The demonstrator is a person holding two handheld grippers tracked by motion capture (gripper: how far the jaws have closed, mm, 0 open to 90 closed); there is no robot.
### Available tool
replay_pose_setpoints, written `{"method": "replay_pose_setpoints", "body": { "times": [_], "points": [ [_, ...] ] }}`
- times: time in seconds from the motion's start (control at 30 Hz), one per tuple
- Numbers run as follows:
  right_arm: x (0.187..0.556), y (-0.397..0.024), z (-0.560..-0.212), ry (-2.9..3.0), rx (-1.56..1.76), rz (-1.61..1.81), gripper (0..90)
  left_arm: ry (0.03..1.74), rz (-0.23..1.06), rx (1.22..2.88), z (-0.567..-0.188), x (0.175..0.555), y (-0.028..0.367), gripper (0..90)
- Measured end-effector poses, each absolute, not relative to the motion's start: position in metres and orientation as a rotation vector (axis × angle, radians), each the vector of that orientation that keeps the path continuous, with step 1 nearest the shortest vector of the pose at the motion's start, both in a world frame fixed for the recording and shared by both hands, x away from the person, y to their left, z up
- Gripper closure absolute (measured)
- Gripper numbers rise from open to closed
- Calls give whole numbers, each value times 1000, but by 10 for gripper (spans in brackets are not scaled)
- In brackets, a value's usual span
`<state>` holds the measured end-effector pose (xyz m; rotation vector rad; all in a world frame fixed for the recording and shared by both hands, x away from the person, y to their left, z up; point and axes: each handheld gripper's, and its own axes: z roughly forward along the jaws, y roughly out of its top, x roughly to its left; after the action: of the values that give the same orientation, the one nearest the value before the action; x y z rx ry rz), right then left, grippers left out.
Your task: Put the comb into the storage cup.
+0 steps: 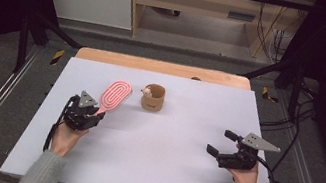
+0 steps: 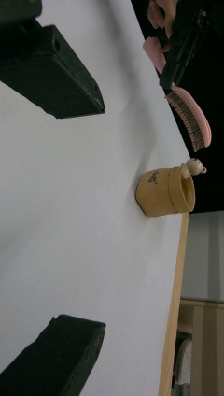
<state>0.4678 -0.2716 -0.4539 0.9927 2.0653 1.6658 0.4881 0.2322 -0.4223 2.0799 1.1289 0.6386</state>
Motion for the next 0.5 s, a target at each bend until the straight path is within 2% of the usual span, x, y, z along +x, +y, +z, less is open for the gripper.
{"method": "replay_pose_setpoints", "body": {
  "times": [0.5],
  "points": [
    [468,-267,-452,2075,1017,1655,4,1112,702,2009,-414,475,232,694]
  ]
}}
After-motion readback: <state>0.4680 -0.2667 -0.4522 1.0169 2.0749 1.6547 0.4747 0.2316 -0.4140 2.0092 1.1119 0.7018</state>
